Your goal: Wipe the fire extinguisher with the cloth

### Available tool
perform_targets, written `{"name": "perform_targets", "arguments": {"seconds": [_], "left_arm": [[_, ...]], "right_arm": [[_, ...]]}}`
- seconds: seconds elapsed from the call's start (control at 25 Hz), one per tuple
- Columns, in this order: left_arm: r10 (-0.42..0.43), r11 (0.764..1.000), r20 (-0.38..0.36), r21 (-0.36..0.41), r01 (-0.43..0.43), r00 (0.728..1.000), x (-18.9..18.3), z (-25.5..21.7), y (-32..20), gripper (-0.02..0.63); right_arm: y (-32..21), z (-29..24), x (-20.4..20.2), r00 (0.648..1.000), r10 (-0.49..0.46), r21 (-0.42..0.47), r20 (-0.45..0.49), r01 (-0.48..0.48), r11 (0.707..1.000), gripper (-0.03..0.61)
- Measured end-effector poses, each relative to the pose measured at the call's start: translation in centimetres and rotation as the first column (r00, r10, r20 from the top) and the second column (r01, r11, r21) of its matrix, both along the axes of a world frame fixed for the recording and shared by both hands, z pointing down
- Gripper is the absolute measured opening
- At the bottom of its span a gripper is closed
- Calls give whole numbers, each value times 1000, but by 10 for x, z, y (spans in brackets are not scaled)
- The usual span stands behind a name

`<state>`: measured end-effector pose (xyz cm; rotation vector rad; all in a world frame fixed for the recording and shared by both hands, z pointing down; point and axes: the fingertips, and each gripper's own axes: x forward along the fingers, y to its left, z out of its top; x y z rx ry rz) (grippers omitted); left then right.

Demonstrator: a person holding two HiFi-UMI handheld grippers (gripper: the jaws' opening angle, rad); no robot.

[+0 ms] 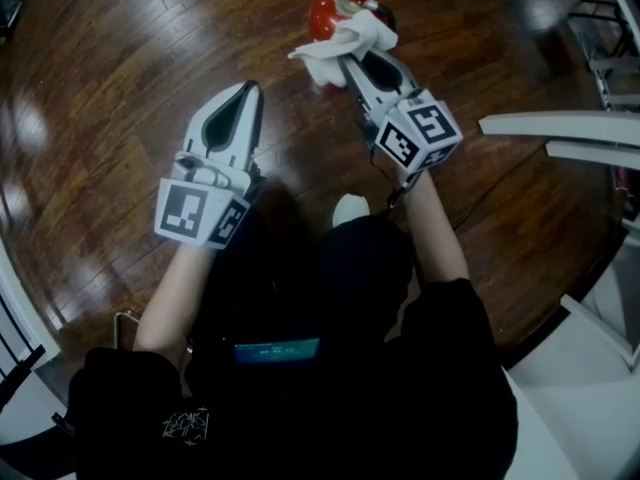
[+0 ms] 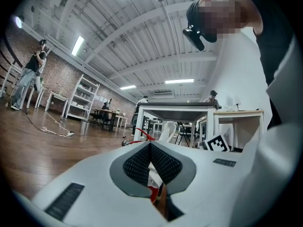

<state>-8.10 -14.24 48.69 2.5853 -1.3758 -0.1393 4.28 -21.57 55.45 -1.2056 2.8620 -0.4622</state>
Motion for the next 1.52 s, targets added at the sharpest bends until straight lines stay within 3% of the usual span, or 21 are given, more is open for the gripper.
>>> {"name": "perform_targets", "arguments": {"seconds": [0.2,0.36,0.52,0.64,0.92,1.24,1.4,1.52], "left_arm": [[-1,1000,-1,-1,1,1000,-1,1,-1,3],[3,1000,-1,-2,-3,1000,1,0,1,3],[1,1000,1,-2,-1,1000,0,1,1,3],[-1,1000,2,-4,1,1000,-1,2,3,3],[-7,1000,5,-10,7,1000,-1,7,6,3],[-10,1000,9,-17,10,1000,-1,12,7,3],[-11,1000,4,-12,11,1000,-1,9,8,3],[-15,1000,0,-10,15,1000,-5,8,7,3]], "right_arm": [[-29,-51,23,996,81,67,30,-83,994,112],[-41,-23,33,989,119,52,-88,-114,992,109],[-32,0,48,978,173,69,-117,-166,984,109],[-27,25,64,974,210,16,-82,-210,978,109],[-23,115,72,969,216,-170,-120,-235,957,109],[-20,188,68,958,167,-291,-231,-232,928,109],[-11,170,63,959,142,-266,-247,-208,941,109],[-2,106,53,978,146,-193,-146,-173,966,109]]}}
